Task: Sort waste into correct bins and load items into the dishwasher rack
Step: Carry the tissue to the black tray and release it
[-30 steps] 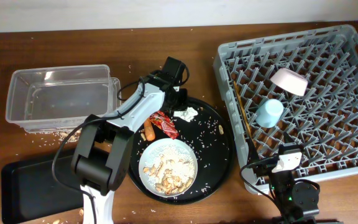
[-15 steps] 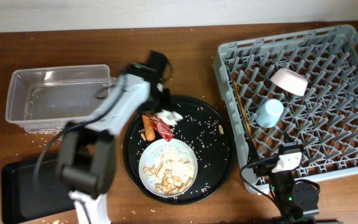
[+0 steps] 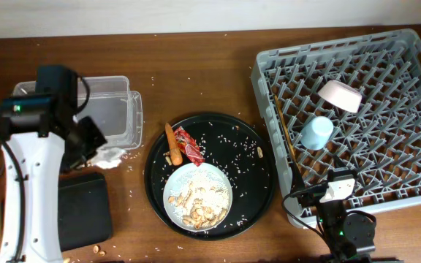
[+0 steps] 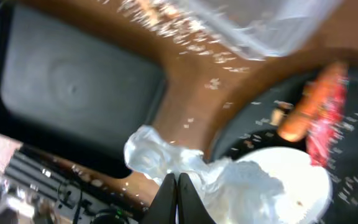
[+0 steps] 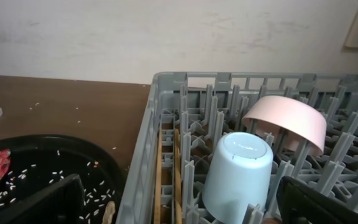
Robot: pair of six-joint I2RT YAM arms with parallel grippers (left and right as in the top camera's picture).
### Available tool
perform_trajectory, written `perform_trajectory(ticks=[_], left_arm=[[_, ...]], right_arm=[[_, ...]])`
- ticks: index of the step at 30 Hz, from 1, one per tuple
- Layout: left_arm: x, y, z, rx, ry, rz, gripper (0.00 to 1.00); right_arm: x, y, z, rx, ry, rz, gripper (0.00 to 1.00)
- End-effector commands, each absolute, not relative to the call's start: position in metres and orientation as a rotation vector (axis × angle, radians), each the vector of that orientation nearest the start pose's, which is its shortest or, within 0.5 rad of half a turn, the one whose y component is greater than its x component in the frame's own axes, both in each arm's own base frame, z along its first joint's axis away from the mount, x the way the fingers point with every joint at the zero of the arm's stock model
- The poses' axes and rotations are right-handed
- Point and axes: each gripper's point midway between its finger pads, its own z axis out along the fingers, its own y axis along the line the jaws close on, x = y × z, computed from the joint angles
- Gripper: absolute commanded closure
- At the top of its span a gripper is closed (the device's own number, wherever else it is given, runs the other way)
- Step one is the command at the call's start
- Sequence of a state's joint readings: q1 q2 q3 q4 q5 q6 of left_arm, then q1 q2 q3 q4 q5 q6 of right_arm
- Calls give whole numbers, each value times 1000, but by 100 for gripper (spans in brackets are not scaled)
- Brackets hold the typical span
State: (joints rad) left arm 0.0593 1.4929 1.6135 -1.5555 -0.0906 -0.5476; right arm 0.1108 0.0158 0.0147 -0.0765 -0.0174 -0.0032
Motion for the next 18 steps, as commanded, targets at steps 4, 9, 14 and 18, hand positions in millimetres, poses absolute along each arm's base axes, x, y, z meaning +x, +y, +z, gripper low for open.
perform_trajectory(ticks=[4,9,14,18], left_arm=[[220,56,155,-1262,2905,244,99],[189,85,129,-1523,2861,317,99],[173,94,106,-1678,2829,273,99],[185,91,117,-1639,2817,184,80]], right_arm=[[244,30,156,-103,1645,99,2],[244,30,156,-103,1645,99,2],[244,30,156,-103,1645,99,2],[244,30,156,-103,1645,99,2]])
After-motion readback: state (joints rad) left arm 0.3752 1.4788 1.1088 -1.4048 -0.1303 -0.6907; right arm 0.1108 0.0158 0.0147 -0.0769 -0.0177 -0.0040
